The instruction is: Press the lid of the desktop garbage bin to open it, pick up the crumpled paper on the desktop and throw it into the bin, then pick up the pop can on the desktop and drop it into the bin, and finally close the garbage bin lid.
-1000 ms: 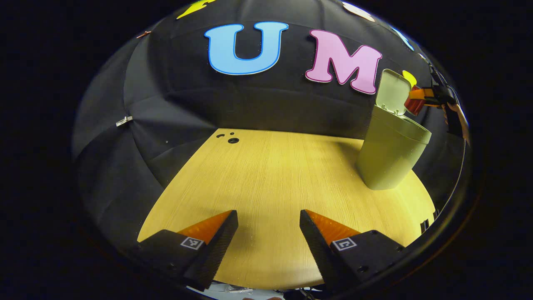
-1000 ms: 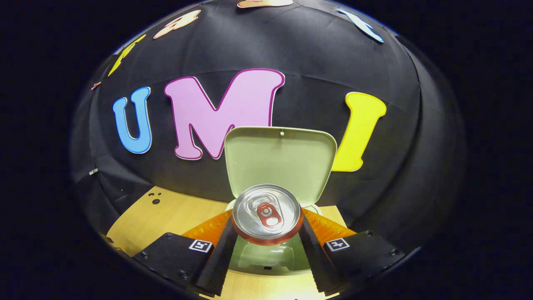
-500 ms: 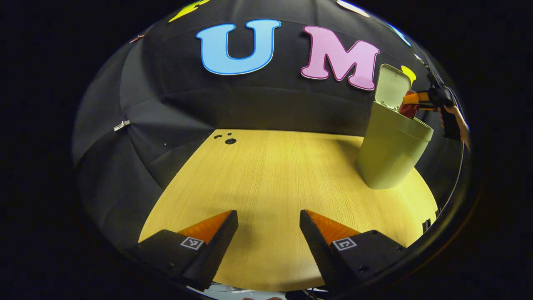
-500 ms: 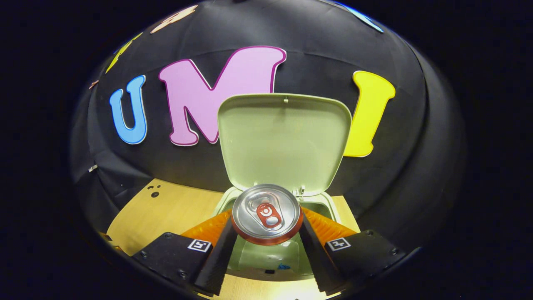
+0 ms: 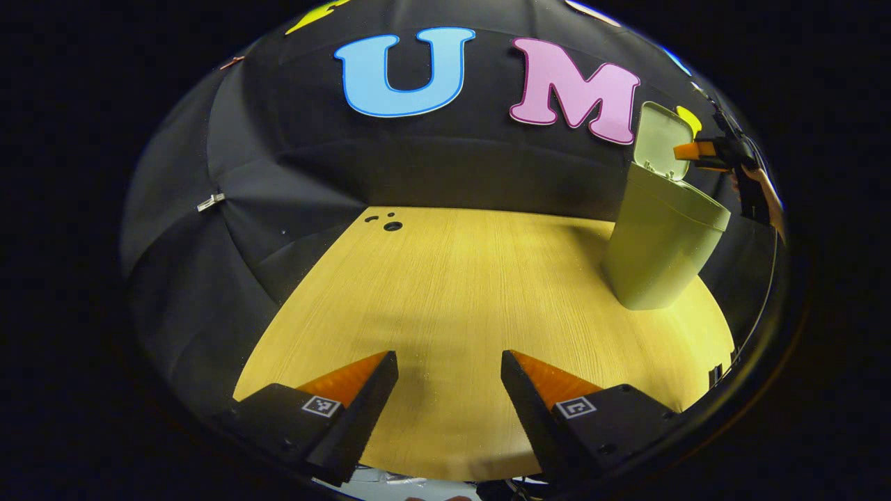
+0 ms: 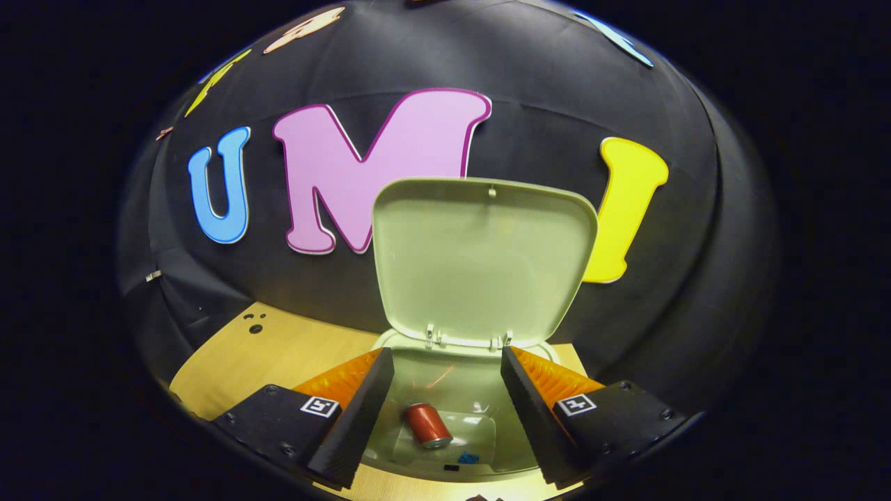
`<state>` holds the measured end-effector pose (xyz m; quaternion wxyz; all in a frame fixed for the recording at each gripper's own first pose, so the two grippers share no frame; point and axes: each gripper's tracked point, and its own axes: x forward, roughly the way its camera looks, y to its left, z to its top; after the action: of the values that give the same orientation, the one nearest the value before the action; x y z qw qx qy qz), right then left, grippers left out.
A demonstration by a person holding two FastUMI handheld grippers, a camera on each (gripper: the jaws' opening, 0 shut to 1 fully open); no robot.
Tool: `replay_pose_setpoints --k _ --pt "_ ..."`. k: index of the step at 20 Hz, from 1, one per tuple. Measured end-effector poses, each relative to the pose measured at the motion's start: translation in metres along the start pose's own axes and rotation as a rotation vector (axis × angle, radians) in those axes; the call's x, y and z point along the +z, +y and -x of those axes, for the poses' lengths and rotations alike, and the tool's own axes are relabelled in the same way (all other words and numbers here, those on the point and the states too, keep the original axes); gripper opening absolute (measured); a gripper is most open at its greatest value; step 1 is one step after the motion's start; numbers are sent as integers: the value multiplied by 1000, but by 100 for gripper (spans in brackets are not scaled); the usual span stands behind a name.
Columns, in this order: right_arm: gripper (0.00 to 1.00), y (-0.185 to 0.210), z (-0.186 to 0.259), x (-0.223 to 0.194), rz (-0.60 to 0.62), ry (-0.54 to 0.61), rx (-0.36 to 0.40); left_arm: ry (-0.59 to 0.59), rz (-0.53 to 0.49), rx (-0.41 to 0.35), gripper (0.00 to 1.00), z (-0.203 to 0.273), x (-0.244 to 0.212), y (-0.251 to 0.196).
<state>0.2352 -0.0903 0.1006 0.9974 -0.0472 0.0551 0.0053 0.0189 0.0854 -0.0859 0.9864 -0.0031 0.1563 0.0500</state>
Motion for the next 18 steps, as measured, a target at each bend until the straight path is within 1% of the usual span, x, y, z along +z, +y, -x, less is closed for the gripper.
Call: replay_pose_setpoints --k 2,5,8,11,14,18 --pt "97 -4 6 24 35 -42 -18 -1 -15 9 96 2 -1 4" --pt "97 4 16 71 16 -125 5 -6 -43 10 96 1 0 2" --pt "97 5 25 116 -18 -192 24 -2 -20 2 96 -3 -2 -2" --pt "96 -2 21 151 -8 -236 16 6 1 -1 96 -3 -6 -5" --pt "96 -9 9 171 -26 -240 12 4 13 9 96 -2 -10 -3" --pt "96 -19 -16 174 -47 -204 0 4 38 39 96 -1 -16 3"
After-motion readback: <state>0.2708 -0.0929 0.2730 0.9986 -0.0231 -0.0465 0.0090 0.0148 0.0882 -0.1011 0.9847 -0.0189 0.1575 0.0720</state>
